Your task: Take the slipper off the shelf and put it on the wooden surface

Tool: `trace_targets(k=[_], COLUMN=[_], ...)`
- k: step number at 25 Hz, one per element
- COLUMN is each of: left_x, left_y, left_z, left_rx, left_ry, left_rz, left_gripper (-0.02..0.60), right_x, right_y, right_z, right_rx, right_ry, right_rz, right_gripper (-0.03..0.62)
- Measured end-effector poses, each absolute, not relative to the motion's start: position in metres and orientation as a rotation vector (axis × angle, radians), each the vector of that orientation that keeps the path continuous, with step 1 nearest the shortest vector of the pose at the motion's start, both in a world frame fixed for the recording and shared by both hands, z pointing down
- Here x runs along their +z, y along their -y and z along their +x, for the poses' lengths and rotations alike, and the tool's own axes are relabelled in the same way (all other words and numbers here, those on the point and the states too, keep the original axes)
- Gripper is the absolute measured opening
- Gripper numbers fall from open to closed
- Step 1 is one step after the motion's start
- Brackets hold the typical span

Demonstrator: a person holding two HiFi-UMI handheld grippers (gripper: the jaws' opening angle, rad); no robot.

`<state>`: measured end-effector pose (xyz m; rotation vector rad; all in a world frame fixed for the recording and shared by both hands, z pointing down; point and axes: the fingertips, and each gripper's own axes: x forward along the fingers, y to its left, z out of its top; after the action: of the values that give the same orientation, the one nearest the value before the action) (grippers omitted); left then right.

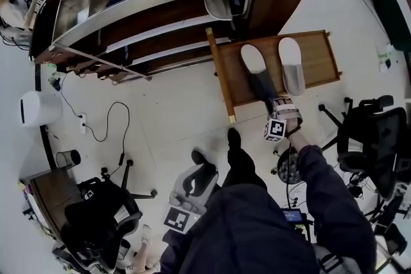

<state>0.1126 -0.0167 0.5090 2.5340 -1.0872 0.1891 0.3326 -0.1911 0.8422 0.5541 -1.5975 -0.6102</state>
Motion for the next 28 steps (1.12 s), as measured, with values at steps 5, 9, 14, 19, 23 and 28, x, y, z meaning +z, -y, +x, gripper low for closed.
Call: trace_targets(k=[5,9,14,19,23,28], left_x=[0.505,0.491,0.482,0.485,0.492,0.503], left_y=[0.018,0.007,-0.008,-0.015,-0.013,-0.004], left_z=[0.079,0.028,-0.068,-0.147,-0.196,-0.250], left_rx=[0.143,0.046,-0.041,-0.072,-0.080,-0.032], left_ry=[1.049,1.026,1.068,1.176,1.281,1.400], left_rz=[2.593,2.665,2.663,2.629,2.554,2.408], left_gripper=[0.141,0.141,0.133,0.132,0.132,0.132], right_x=[0.740,0.653,0.569,0.565,0.598,0.659], right_y=[0.172,0.141,0.152,0.237,0.345,0.461], right_z=[0.332,0.301,0.186,0.057,-0.012,-0.057], right_rx=[-0.613,-0.676,-0.825,-0.935,-0.953,-0.885], right_ry=[1.646,1.614,1.626,1.667,1.616,1.500], right_rz=[0.747,0.873,0.939,0.862,0.799,0.738], right_gripper=[0.055,0.055,0.055,0.055,0.055,0.055])
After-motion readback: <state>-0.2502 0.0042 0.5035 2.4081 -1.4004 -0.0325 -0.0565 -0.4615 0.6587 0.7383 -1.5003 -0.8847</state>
